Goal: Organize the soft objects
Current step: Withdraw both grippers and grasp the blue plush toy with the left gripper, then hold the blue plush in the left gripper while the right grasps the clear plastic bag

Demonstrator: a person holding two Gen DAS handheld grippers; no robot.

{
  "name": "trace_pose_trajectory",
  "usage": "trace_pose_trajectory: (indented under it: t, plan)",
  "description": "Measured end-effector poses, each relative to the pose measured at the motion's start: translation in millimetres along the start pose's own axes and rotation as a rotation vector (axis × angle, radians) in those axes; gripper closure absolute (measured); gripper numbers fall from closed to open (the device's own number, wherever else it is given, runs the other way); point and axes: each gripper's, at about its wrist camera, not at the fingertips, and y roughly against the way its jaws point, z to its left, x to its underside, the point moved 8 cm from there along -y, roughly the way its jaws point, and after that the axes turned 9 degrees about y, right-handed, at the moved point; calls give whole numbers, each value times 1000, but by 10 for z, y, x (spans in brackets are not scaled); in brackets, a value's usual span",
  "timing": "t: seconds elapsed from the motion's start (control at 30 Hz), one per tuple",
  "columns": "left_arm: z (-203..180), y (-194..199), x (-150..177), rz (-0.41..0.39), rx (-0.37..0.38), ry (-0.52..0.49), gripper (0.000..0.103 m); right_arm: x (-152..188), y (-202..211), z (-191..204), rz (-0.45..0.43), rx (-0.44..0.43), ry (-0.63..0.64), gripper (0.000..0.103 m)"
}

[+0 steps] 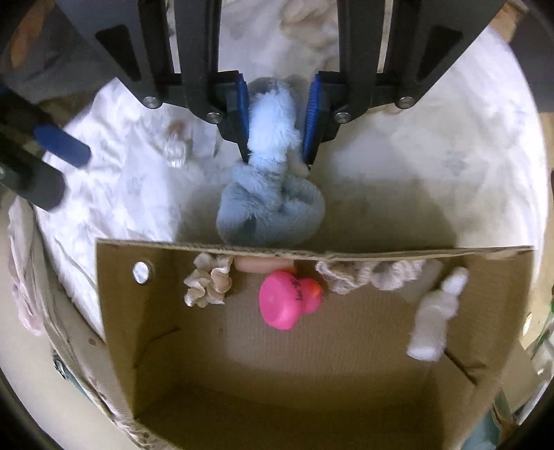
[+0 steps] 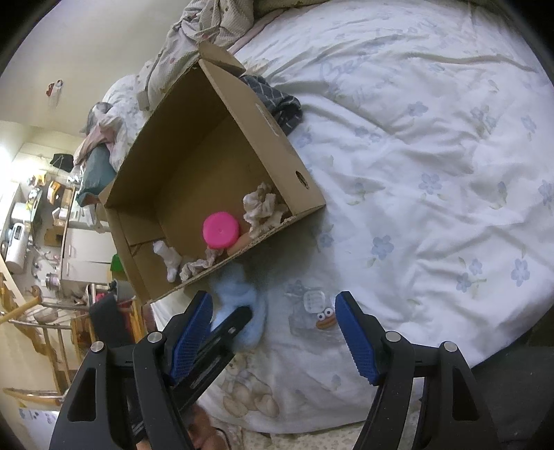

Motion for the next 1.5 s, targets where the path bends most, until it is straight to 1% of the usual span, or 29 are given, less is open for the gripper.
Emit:
trace_pose_trajectory:
  t: [0.07, 0.2, 0.3, 0.33, 0.43, 0.5, 0.57, 0.6, 0.63, 0.7, 0.83, 0.93, 1.0, 1.07, 1.1, 1.13, 1.17, 1.2, 1.23, 1.27, 1.37, 1.5]
  plan:
    - [36, 101, 28, 5, -7, -13, 79, 17, -32, 5, 13, -2, -1, 26]
    - [139, 447, 94, -5, -25, -88, 79, 66, -130, -9, 45, 22, 4, 26]
    - [286, 767, 98, -36, -58, -151, 79, 97, -238, -32, 76, 76, 26, 26]
    - [335, 834, 106, -40, -65, -160, 79, 105, -290, -36, 92, 95, 37, 26]
    - [610, 1046, 71, -76, -81, -154, 79, 128, -432, -38, 131, 109, 36, 26]
    - [685, 1017, 96, -97, -88, -142, 79, 135, -517, -55, 151, 151, 59, 26]
    - [864, 985, 40, -102, -83, -104, 79, 147, -619, -60, 176, 199, 88, 26]
    - [946, 968, 19, -98, -78, -75, 79, 157, -676, -61, 191, 222, 104, 26]
    - [1014, 951, -15, -92, -53, -30, 79, 170, -730, -63, 206, 245, 125, 26]
    - [1115, 974, -99, -99, -29, 34, 79, 198, -833, -68, 235, 308, 180, 26]
    - [1196, 1072, -239, -150, -39, 58, 79, 254, -988, -32, 278, 372, 264, 26]
    - [1230, 1052, -246, -139, -36, 76, 78, 280, -1053, -7, 293, 414, 311, 26]
    - [1283, 1048, -241, -127, -26, 111, 78, 295, -1081, 1, 299, 444, 342, 26]
    - [1320, 1069, -266, -135, -33, 123, 78, 313, -1102, 6, 301, 462, 364, 26]
    - [1325, 1076, -274, -139, -34, 126, 78, 318, -1106, 7, 300, 470, 374, 30]
    - [1323, 1083, -279, -144, -37, 124, 78, 324, -1107, 11, 299, 481, 387, 37]
    - [1314, 1085, -277, -146, -40, 121, 78, 326, -1104, 20, 299, 488, 402, 41]
    - [1312, 1080, -271, -146, -43, 119, 78, 334, -1108, 44, 295, 487, 406, 48]
    - [1308, 1071, -262, -143, -43, 120, 78, 348, -1101, 66, 290, 482, 402, 62]
    - [1304, 1065, -255, -141, -42, 121, 78, 342, -1084, 80, 285, 469, 399, 70]
    - [1316, 1046, -245, -141, -55, 120, 78, 329, -1014, 140, 261, 445, 391, 79]
    - [1369, 1019, -244, -147, -78, 130, 77, 304, -884, 269, 220, 404, 401, 81]
